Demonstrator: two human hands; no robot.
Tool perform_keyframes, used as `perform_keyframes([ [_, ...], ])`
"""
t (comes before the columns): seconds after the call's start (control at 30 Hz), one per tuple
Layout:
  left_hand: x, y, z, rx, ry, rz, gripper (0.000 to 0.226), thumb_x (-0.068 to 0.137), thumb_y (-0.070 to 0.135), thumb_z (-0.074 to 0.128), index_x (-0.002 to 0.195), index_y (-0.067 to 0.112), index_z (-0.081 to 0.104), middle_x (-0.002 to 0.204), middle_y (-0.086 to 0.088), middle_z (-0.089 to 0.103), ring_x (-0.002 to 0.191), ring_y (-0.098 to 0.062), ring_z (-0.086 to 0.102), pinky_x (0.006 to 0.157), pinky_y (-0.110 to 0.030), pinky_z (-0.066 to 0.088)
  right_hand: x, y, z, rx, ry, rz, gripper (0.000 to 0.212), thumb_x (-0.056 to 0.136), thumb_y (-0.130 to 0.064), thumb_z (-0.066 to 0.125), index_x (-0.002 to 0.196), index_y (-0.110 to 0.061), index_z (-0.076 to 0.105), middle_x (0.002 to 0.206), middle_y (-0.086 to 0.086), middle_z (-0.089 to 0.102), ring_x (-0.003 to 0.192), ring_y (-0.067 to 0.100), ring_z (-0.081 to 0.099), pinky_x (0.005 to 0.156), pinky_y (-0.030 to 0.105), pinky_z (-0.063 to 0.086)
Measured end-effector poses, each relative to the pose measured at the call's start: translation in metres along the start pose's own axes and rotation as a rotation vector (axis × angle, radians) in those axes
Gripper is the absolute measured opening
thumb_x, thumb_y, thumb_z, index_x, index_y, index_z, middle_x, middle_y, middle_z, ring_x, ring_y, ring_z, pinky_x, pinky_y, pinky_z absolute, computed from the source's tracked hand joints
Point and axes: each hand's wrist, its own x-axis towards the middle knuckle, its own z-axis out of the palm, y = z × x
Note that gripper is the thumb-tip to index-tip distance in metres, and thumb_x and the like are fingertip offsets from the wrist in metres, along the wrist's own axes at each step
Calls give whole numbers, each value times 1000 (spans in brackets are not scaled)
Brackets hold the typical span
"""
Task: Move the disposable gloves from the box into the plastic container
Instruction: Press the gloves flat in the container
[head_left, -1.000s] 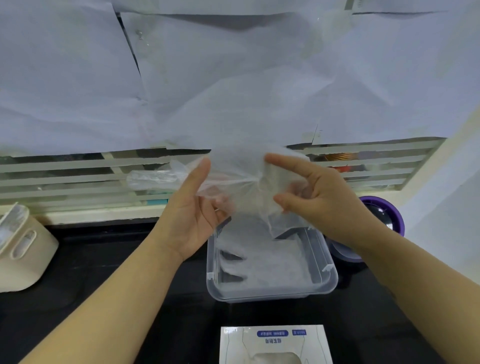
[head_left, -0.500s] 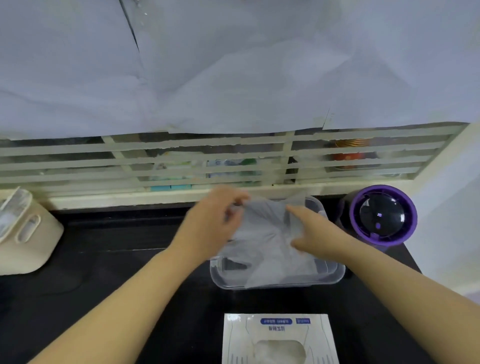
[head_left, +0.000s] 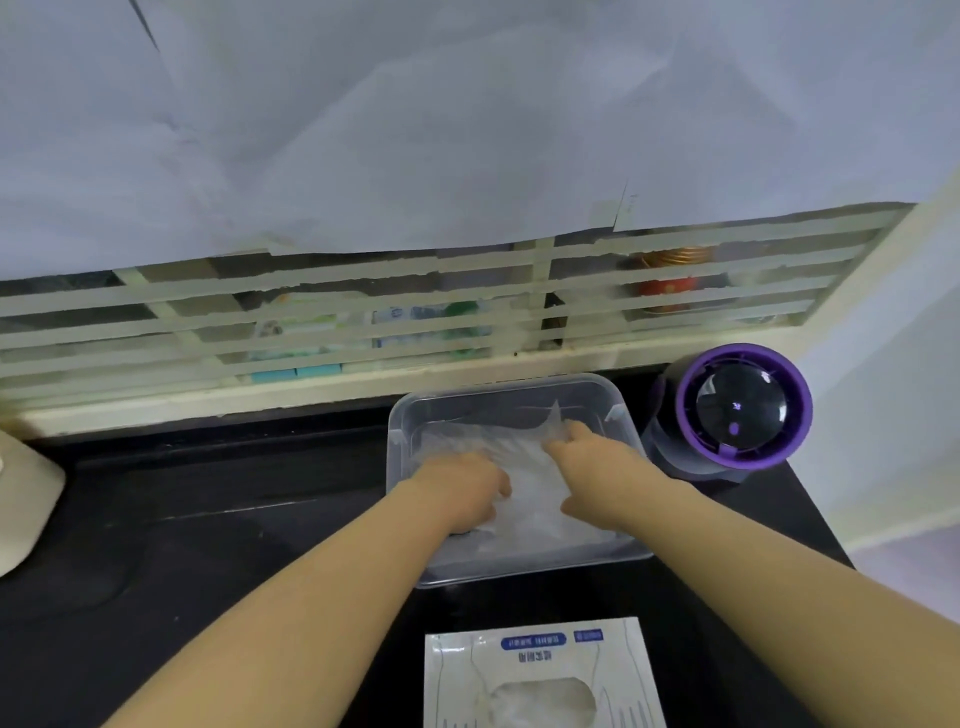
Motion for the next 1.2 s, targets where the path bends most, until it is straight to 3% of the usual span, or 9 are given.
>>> perform_keyframes([
  [0.1, 5, 2, 1, -22, -25, -16, 43, 102, 19, 46, 144, 28, 44, 152, -3, 32, 125, -26, 48, 85, -28, 38, -6, -5, -7, -227, 155, -1, 49, 90, -17, 60, 137, -18, 45, 146, 20, 29, 127, 36, 38, 103, 42, 38],
  [0.17, 9, 3, 2, -30, -46, -23, 43, 102, 19, 45, 144, 27, 43, 149, -3, 37, 125, -24, 48, 85, -26, 37, -2, -9, -8, -243, 240, -57, 40, 90, -17, 60, 129, -18, 53, 137, 12, 39, 120, 31, 42, 95, 39, 39],
  [0.27, 16, 4, 7, -84, -89, -80, 41, 101, 18, 46, 142, 21, 46, 139, -6, 50, 117, -26, 55, 82, -29, 42, 12, -13, 0, -79, 34, -91, 43, 90, -17, 62, 131, -13, 50, 130, 9, 43, 111, 29, 51, 87, 37, 48],
  [0.4, 20, 6, 7, -209, -74, -215, 45, 98, 28, 48, 140, 12, 43, 137, -13, 50, 114, -34, 55, 88, -37, 47, 26, -9, 16, 58, -265, 7, 75, 86, -17, 67, 146, -17, 23, 143, 9, 28, 112, 32, 54, 90, 38, 49],
  [0.7, 20, -8, 21, -181, -61, -186, 75, 92, 22, 59, 152, 12, 14, 156, -11, 18, 125, -33, 48, 94, -39, 47, 35, -14, 29, -45, -335, 71, 102, 85, -50, 63, 153, -13, -4, 153, 18, 2, 126, 38, 43, 100, 40, 44],
  [0.83, 22, -3, 17, -158, -119, -225, 78, 92, 21, 60, 153, 8, 12, 152, -11, 30, 126, -31, 48, 99, -38, 47, 40, -18, 32, -128, -359, 92, 107, 85, -58, 59, 152, -11, -9, 156, 20, -4, 136, 41, 31, 105, 43, 39],
  [0.97, 10, 0, 0, -87, -184, -205, 39, 96, 23, 54, 131, 7, 53, 121, -10, 58, 106, -26, 57, 92, -33, 47, 29, -21, 11, -170, -339, 13, 87, 86, -52, 62, 150, -12, 18, 149, 14, 29, 127, 34, 44, 99, 42, 43],
  [1.13, -47, 2, -15, -253, 178, -35, 36, 99, 23, 52, 134, 18, 53, 130, 0, 59, 110, -15, 57, 89, -23, 43, -20, -16, -29, 12, 61, -210, 48, 93, -42, 56, 136, -21, 48, 131, 1, 54, 112, 19, 54, 95, 37, 47],
  [1.2, -76, 4, -17, -336, 266, 40, 28, 98, 25, 54, 126, 24, 58, 117, 12, 61, 96, -1, 56, 80, -9, 40, -48, -16, -37, 137, 172, -347, 29, 94, -35, 56, 121, -23, 61, 110, -8, 64, 92, 8, 57, 89, 31, 50],
])
